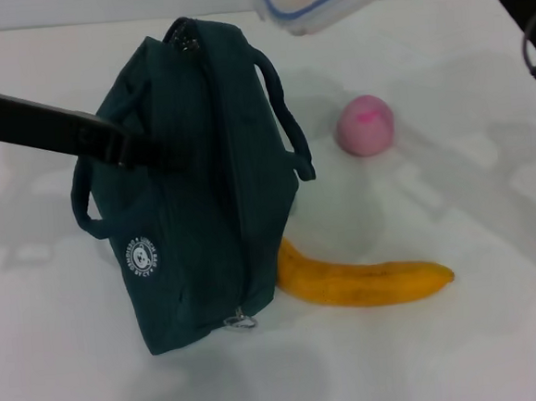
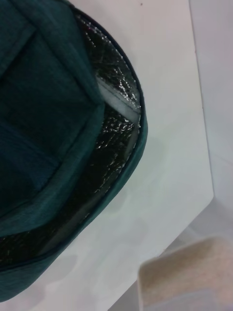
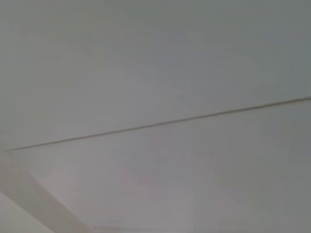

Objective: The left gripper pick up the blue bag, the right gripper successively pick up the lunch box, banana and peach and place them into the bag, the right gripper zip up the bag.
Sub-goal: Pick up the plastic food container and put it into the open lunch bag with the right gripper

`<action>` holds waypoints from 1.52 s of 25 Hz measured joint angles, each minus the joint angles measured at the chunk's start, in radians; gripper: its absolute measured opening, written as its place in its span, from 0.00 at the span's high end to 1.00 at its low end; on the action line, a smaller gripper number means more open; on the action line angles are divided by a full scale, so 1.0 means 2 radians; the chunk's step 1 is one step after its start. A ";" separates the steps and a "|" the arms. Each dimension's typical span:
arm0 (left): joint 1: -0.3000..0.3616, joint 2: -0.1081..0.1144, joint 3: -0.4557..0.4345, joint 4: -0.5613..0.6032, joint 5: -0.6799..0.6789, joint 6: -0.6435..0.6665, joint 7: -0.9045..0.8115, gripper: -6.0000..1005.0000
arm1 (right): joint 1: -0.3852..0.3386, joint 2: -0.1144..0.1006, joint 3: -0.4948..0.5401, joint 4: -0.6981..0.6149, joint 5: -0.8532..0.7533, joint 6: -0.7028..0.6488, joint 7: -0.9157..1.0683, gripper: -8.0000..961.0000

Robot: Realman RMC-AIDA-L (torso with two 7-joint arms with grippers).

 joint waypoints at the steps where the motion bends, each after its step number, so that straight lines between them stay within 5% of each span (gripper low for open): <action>1: -0.001 0.000 0.002 0.000 0.000 0.000 0.000 0.95 | 0.002 0.000 0.012 0.001 -0.014 0.004 -0.001 0.89; 8: -0.007 0.000 0.008 0.000 0.000 0.000 0.001 0.95 | 0.026 0.000 0.087 0.014 -0.103 0.035 -0.012 0.89; 20: -0.008 -0.002 0.014 0.000 0.000 -0.001 0.013 0.95 | 0.053 0.000 0.092 0.025 -0.127 0.078 -0.023 0.89; 38: -0.004 -0.001 -0.023 -0.008 -0.003 -0.032 0.028 0.95 | 0.010 0.000 0.097 0.028 -0.179 0.142 -0.054 0.89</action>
